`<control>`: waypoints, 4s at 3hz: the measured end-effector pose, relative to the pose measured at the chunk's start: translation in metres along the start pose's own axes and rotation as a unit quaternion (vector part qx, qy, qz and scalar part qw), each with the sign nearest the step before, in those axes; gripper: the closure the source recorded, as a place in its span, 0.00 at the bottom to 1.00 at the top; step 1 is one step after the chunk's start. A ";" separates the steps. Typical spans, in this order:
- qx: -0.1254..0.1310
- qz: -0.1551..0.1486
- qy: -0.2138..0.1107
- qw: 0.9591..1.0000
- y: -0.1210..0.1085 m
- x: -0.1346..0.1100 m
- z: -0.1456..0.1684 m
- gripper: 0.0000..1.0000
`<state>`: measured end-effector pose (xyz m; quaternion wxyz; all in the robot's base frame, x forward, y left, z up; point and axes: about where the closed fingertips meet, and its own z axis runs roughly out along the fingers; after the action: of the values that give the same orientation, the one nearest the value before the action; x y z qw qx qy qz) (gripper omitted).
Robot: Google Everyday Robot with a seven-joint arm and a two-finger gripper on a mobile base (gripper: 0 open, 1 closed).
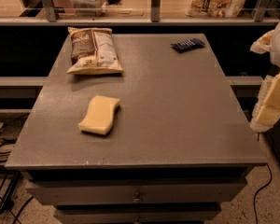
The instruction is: Pick sponge
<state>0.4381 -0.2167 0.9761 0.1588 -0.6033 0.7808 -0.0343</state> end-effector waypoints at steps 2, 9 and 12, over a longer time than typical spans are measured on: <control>-0.009 0.001 -0.041 0.999 0.000 -0.011 0.010 0.00; -0.128 -0.056 -0.308 0.941 0.036 -0.209 0.127 0.00; -0.190 -0.028 -0.353 0.916 0.084 -0.288 0.182 0.00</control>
Offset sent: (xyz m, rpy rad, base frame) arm 0.0139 0.0314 -0.0246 0.2384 0.0130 0.0658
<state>0.4758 0.1058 0.8430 0.3058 -0.6165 0.6484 0.3256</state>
